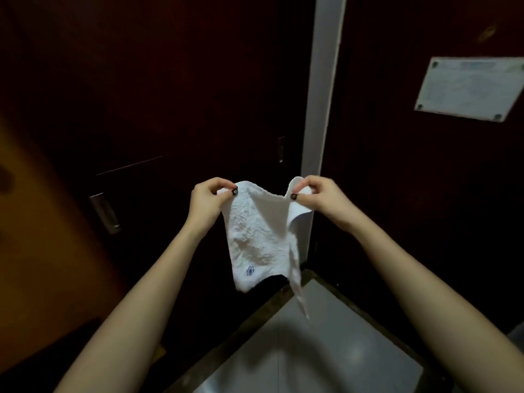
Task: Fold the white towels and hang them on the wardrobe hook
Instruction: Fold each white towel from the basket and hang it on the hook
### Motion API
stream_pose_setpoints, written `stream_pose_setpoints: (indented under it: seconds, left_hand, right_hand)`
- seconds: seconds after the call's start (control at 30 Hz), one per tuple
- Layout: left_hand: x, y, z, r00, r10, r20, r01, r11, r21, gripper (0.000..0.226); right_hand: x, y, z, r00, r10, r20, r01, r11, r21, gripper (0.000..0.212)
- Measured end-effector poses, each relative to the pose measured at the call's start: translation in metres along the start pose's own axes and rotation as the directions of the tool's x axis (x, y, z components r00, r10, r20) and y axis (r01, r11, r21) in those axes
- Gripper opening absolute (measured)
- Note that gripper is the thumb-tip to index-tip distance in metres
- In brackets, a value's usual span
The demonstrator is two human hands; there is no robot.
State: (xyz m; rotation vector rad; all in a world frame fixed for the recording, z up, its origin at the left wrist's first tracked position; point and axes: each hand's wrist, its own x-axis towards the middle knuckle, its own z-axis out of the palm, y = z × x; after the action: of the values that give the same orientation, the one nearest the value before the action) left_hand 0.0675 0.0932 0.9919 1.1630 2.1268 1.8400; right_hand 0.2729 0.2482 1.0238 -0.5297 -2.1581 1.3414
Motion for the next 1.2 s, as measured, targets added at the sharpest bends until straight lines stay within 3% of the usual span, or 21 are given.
stream_pose_setpoints:
  seconds: [0.17,0.27,0.4,0.5,0.7,0.8,0.9,1.1,1.2]
  left_hand:
    - [-0.047,0.0,-0.065,0.993,-0.028,-0.118,0.017,0.995,-0.095,0.023]
    - [-0.07,-0.003,-0.104,0.985,-0.053,-0.164,0.03,0.989,-0.142,0.024]
    - [-0.096,-0.001,-0.155,0.974,-0.014,-0.225,-0.033,0.978,-0.204,0.016]
    - [-0.107,-0.001,-0.197,0.97,-0.012,-0.243,-0.042,0.975,-0.218,0.015]
    - [-0.128,-0.007,-0.286,0.965,-0.063,-0.254,-0.027,0.941,-0.337,0.03]
    - [-0.133,-0.011,-0.331,0.968,-0.068,-0.242,-0.03,0.925,-0.379,0.021]
    - [-0.142,-0.017,-0.371,0.979,-0.062,-0.196,-0.033,0.895,-0.445,0.014]
    - [-0.161,-0.029,-0.432,0.968,-0.003,-0.249,-0.078,0.946,-0.315,0.01]
    - [-0.17,-0.034,-0.455,0.971,0.026,-0.238,-0.095,0.953,-0.287,0.018]
  right_hand:
    - [-0.009,-0.04,0.081,0.936,0.047,0.349,-0.103,0.985,0.142,0.022]
    - [-0.019,-0.063,0.121,0.883,-0.019,0.47,-0.033,0.994,0.102,0.031]
    - [-0.023,-0.09,0.181,0.93,-0.131,0.344,0.136,0.991,0.008,0.008]
    - [-0.023,-0.109,0.228,0.939,-0.225,0.259,0.248,0.967,-0.061,0.017]
    - [-0.023,-0.154,0.322,0.83,-0.483,0.277,0.535,0.831,-0.154,0.014]
    - [-0.025,-0.179,0.361,0.826,-0.465,0.318,0.505,0.862,-0.051,0.009]
    - [-0.028,-0.196,0.394,0.831,-0.448,0.33,0.472,0.882,0.009,0.017]
    - [-0.038,-0.221,0.458,0.825,-0.485,0.291,0.513,0.858,-0.022,0.024]
    - [-0.042,-0.234,0.483,0.818,-0.514,0.257,0.538,0.842,-0.028,0.028]
